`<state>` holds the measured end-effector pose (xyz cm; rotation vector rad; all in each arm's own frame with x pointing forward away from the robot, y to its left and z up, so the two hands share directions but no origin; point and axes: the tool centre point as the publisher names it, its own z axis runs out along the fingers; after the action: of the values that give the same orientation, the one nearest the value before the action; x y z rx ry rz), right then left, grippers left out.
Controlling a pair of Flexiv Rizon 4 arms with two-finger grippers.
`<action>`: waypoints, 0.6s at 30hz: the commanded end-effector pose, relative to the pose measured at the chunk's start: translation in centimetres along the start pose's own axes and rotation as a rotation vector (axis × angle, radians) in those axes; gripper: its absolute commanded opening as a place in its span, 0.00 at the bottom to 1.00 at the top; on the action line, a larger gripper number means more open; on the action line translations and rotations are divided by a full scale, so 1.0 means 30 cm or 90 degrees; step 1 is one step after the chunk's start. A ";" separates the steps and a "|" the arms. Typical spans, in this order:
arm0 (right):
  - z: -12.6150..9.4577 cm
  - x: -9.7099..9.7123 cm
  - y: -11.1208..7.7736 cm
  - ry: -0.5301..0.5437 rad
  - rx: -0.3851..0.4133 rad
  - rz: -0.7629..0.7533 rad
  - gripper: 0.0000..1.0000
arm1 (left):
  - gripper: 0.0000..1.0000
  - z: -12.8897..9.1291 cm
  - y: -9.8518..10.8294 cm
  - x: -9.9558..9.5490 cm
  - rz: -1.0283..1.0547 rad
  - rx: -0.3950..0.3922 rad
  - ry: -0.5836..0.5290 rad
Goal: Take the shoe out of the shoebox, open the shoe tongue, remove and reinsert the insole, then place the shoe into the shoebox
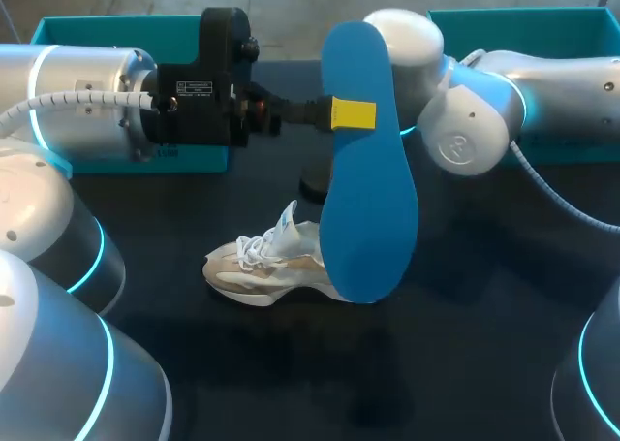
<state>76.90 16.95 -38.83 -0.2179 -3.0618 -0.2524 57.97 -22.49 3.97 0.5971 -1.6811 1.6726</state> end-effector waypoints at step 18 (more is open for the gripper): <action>-0.072 0.056 -0.026 0.072 -0.055 0.273 0.00 | 0.00 0.001 0.005 -0.001 0.000 0.001 0.001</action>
<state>75.90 16.77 -37.34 -0.6644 -2.8422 -0.2840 57.97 -22.49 3.97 0.5971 -1.6811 1.6726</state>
